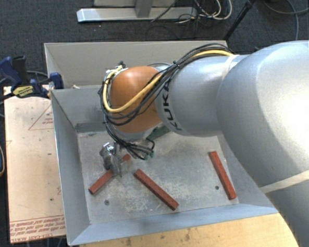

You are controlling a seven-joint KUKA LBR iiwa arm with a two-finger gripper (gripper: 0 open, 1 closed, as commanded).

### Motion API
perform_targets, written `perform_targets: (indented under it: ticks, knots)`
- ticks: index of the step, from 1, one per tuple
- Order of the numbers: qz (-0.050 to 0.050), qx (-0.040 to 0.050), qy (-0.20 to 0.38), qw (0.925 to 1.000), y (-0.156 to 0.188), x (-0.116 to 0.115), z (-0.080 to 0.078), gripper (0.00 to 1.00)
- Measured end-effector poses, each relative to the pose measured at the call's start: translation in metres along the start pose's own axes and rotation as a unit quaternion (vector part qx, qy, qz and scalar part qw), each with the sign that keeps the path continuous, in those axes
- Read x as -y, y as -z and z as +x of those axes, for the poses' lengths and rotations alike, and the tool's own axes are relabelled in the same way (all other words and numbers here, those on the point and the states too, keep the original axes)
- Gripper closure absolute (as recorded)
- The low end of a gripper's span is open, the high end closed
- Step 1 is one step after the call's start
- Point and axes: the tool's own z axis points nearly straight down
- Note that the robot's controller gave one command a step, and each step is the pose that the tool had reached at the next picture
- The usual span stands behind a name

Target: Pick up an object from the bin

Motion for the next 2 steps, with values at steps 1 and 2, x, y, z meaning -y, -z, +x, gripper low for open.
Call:
perform_targets:
  ticks: [1,2]
  knots:
    - [0.001,-0.0017,0.000,1.0000,-0.003,0.001,0.002,0.00]
    - [0.001,-0.0029,0.074,0.9973,-0.003,-0.029,-0.003,0.00]
